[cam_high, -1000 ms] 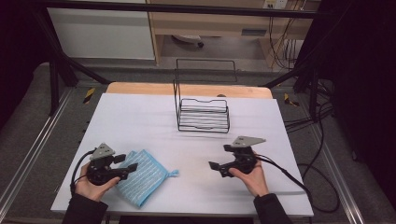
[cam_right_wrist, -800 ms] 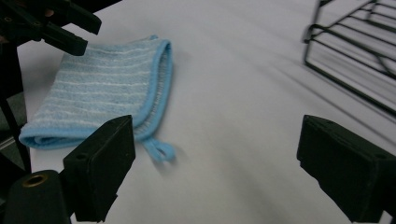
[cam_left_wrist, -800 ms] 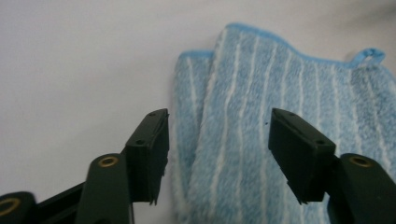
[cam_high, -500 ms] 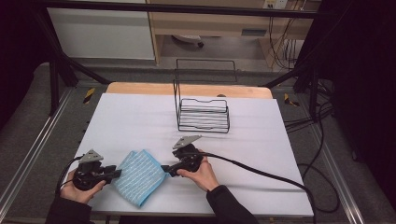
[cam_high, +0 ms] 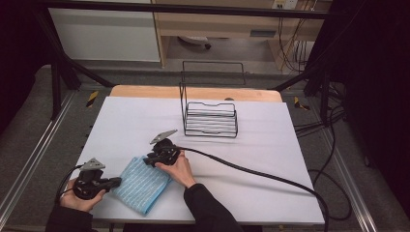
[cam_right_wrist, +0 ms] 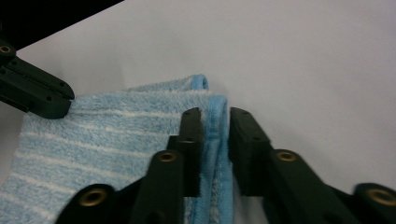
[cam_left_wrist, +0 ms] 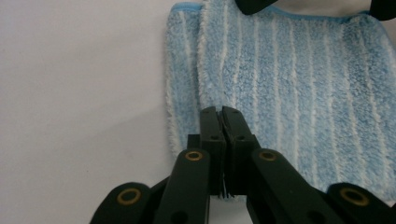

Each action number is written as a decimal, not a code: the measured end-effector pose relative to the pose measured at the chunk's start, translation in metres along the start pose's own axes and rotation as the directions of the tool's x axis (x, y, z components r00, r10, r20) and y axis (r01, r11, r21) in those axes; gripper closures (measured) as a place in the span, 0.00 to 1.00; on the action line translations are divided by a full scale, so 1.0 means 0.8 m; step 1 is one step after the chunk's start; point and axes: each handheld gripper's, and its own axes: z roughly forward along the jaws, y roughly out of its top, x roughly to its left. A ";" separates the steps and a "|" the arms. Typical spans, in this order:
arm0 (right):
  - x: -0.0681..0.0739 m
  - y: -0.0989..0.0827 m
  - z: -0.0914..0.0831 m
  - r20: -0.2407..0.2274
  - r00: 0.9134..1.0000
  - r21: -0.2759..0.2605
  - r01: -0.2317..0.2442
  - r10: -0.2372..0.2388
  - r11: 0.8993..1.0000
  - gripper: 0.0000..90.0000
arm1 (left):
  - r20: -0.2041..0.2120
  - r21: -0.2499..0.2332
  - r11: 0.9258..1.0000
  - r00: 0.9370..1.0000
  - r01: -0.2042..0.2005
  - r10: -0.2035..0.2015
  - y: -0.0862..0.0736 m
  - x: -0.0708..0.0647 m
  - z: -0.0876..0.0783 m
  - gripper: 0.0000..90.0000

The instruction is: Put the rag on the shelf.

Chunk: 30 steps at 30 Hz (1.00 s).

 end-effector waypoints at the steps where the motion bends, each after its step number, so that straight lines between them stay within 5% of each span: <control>1: 0.002 0.002 0.000 -0.010 1.000 -0.006 0.017 -0.017 1.000 0.95 | -0.002 -0.002 1.000 1.000 -0.002 0.002 0.000 -0.001 -0.001 0.98; 4: 0.004 0.009 -0.005 -0.041 0.999 -0.054 0.030 -0.033 0.998 0.98 | -0.014 0.012 1.000 1.000 -0.013 0.013 -0.002 -0.002 -0.004 0.97; 7: 0.008 0.013 -0.003 -0.042 0.998 -0.048 0.046 -0.048 0.998 0.98 | -0.027 0.008 1.000 0.999 -0.017 0.017 -0.003 -0.001 -0.004 0.97; 9: 0.004 0.010 0.005 -0.011 0.998 -0.027 0.059 -0.059 0.998 0.84 | -0.038 -0.016 1.000 0.999 -0.015 0.015 -0.004 0.001 -0.004 0.90; 14: -0.004 0.002 0.017 -0.040 0.999 0.027 0.021 -0.020 0.999 0.68 | -0.052 -0.028 0.999 0.998 0.020 -0.021 -0.005 0.006 0.001 0.74; 23: -0.004 -0.003 0.023 -0.107 0.994 0.045 -0.010 0.015 0.999 0.86 | -0.019 0.026 0.999 0.999 0.047 -0.047 -0.010 0.014 0.012 0.74; 30: 0.006 0.002 0.007 -0.080 0.997 0.020 0.018 -0.017 1.000 0.92 | 0.001 0.029 0.999 1.000 0.028 -0.028 -0.008 0.011 0.012 0.93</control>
